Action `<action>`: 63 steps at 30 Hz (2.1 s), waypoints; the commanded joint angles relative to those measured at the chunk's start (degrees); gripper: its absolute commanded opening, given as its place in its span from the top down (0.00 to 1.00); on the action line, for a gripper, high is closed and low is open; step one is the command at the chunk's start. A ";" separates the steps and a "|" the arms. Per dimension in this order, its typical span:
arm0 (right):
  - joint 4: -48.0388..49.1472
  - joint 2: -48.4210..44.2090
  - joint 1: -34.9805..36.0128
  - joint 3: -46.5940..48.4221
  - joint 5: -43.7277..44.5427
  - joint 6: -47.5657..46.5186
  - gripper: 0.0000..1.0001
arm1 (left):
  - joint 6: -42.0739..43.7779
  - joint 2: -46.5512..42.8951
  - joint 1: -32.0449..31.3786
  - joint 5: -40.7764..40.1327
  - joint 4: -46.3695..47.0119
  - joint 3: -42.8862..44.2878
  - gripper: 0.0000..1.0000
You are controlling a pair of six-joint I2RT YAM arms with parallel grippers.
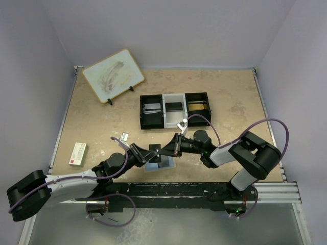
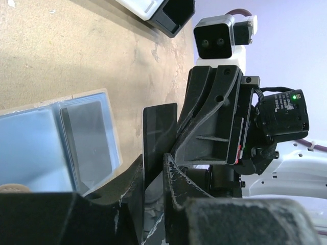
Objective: Take the credit cards out of the card holder
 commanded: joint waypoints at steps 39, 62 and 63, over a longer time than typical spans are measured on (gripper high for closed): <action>3.71 -3.59 -1.82 -1.75 -0.89 -1.16 0.67 | 2.16 -1.73 -0.79 2.64 8.59 1.29 1.00; -1.58 -10.23 -3.64 -0.39 -3.13 -3.59 1.00 | 3.45 -4.47 -1.06 1.65 2.78 2.26 0.80; -4.06 -11.58 -4.47 -0.22 -2.91 -4.64 1.00 | 4.06 -5.33 -1.06 1.49 0.44 2.91 0.72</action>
